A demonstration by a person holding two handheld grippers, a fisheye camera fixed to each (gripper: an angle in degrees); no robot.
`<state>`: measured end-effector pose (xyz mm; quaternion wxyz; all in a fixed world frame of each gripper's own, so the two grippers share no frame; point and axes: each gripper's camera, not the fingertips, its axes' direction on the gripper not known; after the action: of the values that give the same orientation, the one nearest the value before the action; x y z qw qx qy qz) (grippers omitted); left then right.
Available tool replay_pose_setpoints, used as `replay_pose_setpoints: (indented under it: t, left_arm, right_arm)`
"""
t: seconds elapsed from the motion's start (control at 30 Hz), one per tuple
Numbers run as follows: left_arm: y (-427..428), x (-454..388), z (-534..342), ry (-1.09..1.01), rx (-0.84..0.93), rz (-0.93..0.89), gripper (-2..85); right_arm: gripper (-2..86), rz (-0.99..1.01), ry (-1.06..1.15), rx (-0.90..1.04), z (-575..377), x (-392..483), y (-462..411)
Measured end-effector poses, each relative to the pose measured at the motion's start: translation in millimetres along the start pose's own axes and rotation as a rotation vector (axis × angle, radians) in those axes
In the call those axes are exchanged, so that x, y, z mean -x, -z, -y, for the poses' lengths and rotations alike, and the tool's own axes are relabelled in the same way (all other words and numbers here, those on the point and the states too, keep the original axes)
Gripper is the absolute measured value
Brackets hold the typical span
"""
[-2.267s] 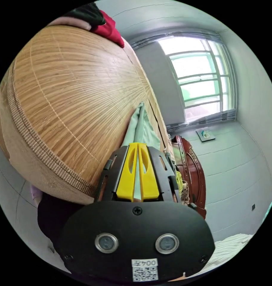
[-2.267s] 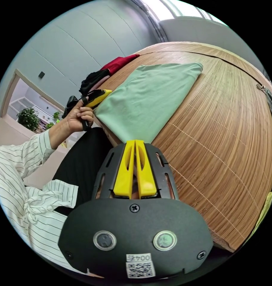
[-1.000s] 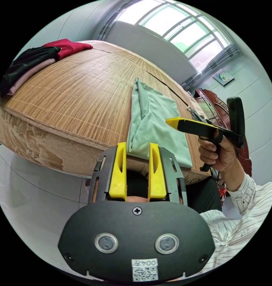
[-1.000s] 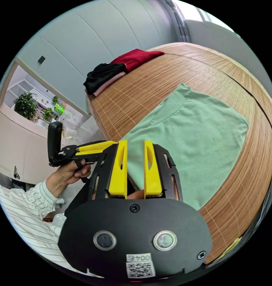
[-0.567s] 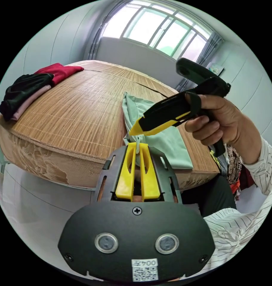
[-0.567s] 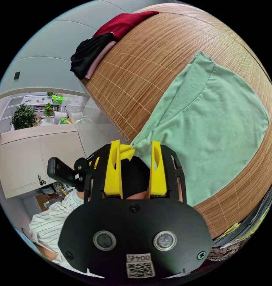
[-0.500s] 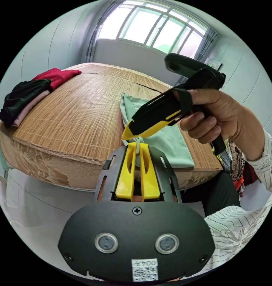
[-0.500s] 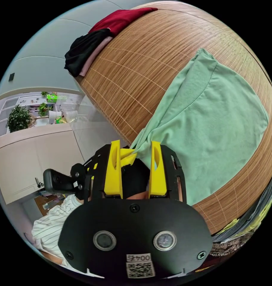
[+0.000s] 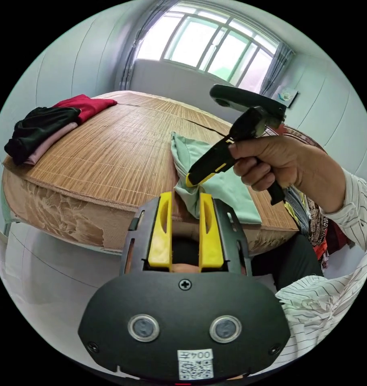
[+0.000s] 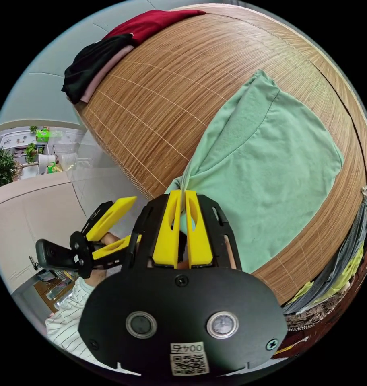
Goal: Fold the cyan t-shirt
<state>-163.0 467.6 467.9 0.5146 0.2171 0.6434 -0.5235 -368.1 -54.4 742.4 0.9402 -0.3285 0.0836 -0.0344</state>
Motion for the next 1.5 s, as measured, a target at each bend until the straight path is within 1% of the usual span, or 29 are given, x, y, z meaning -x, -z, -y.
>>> replay_pose_setpoints:
  t: [0.03,0.13,0.23,0.37,0.5,0.6,0.67,0.73,0.9,1.03,1.17,1.3,1.37,1.5]
  left_arm:
    - [-8,5,3,0.002,0.043,-0.051,15.3]
    - [-28,6,12,-0.030,0.107,-0.145,18.1]
    - [-39,1,22,-0.065,0.145,-0.158,18.9]
    - [-46,7,32,-0.038,0.162,-0.154,18.6]
    - [-54,17,45,0.005,0.199,-0.169,15.9]
    - [-56,32,50,0.106,0.196,-0.165,10.9]
    - [-53,41,50,0.173,0.169,-0.160,7.5]
    - [-47,45,49,0.211,0.135,-0.164,5.4]
    - [-36,35,61,0.247,0.130,-0.174,4.4]
    - [-32,19,69,0.225,0.123,-0.091,4.3]
    - [-29,21,54,0.253,0.052,-0.085,4.2]
    - [-28,33,41,0.270,0.006,-0.102,4.2]
    - [-29,40,37,0.293,-0.010,-0.133,4.2]
    - [-26,47,31,0.316,-0.040,-0.160,4.1]
  right_arm:
    - [1.9,0.031,-0.011,-0.003,1,-3,1]
    - [1.8,0.072,-0.030,-0.006,4,-5,2]
    - [1.9,0.071,-0.031,-0.009,6,1,3]
    - [2.4,0.074,-0.034,-0.019,8,10,6]
    - [3.3,0.086,-0.034,-0.033,8,19,8]
    - [6.8,0.139,-0.020,-0.069,3,24,14]
    - [10.6,0.199,-0.014,-0.141,-9,23,27]
    - [12.9,0.204,-0.024,-0.207,-23,19,40]
    - [13.5,0.195,-0.099,-0.336,-62,-6,69]
    - [13.5,0.085,-0.144,-0.386,-66,-5,92]
    - [16.9,-0.080,-0.120,-0.394,-23,34,102]
    - [19.1,-0.216,-0.140,-0.336,34,76,83]
    - [19.9,-0.327,-0.176,-0.352,59,103,66]
    - [20.9,-0.494,-0.191,-0.399,78,138,43]
